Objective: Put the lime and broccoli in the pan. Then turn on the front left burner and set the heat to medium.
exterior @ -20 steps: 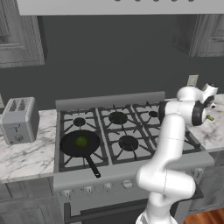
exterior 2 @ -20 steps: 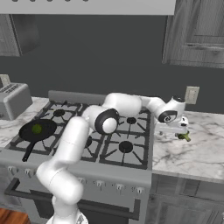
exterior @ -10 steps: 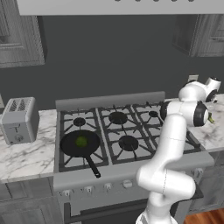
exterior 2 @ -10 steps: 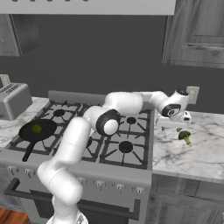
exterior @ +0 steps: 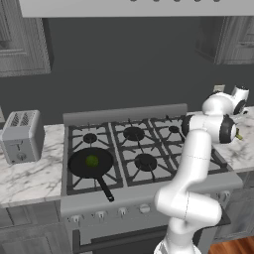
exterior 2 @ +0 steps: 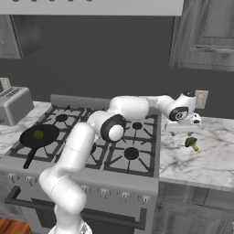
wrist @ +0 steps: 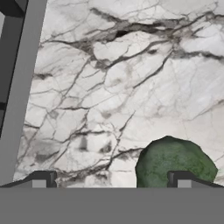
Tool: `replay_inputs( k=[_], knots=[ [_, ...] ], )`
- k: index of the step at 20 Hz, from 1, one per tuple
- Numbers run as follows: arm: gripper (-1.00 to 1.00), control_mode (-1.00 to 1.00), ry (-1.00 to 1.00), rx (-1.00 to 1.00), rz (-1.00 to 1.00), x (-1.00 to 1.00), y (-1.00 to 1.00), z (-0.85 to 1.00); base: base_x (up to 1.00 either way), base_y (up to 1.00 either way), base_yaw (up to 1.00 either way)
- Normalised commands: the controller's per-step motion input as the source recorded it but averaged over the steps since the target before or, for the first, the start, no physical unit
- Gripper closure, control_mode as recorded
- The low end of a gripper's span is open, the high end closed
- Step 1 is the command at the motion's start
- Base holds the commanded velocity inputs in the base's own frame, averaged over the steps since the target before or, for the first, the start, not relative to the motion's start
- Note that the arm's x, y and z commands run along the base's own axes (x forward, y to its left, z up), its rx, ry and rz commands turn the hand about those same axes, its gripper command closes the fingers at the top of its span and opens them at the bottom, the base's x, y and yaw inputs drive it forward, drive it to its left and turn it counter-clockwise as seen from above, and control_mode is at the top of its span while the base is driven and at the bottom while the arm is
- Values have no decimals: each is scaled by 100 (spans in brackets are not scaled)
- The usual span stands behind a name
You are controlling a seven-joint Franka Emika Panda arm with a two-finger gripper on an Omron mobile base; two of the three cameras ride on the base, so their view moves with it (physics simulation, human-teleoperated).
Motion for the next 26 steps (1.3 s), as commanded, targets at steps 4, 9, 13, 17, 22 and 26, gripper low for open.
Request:
replay_inputs(
  k=[4,9,13,17,22,26],
  knots=[
    [-100,-100,0,-3,0,-2,-17,0,0,0,0],
    [-100,-100,0,-3,-2,-2,-32,0,0,0,0],
    [-100,-100,0,-1,-6,0,-44,0,0,0,0],
    [-100,-100,0,0,-4,0,-19,0,0,0,0],
    [-100,-100,0,3,0,0,0,-2,0,0,0],
    [-100,-100,0,2,0,0,0,-7,0,0,0]
  ],
)
